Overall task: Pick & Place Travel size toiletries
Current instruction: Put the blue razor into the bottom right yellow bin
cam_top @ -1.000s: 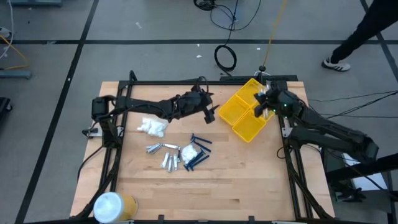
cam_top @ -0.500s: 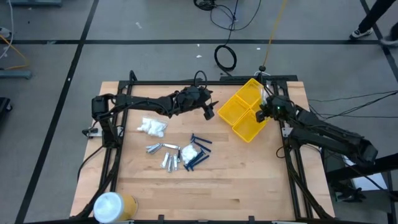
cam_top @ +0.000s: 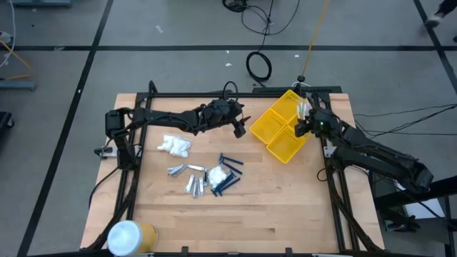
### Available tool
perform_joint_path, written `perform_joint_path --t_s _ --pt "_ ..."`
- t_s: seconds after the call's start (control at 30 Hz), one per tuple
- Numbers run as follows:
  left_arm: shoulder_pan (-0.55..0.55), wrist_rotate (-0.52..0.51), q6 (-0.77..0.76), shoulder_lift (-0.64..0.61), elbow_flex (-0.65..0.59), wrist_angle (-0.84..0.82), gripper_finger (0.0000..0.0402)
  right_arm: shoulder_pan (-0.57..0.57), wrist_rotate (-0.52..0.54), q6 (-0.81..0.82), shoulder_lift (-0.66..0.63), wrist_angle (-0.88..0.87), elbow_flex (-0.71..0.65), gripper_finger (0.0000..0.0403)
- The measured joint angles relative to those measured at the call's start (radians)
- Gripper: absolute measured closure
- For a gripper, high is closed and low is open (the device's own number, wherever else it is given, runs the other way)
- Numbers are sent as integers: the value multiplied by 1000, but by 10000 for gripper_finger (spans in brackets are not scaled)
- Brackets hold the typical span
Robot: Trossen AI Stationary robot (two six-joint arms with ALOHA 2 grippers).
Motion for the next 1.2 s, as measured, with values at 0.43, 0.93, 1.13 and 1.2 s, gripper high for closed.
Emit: perform_joint_path --t_s 0.43,0.93,1.13,1.2 --pt "1 0 22 0 0 -12 149 2 -67 -28 -80 178 0 136" --pt "0 0 20 0 0 -11 148 2 -61 -29 -80 181 0 138" --pt "0 0 -6 0 0 -11 149 2 -60 -29 -80 181 0 136" --pt "0 0 -8 0 0 -11 149 2 -60 -29 -80 181 0 136"
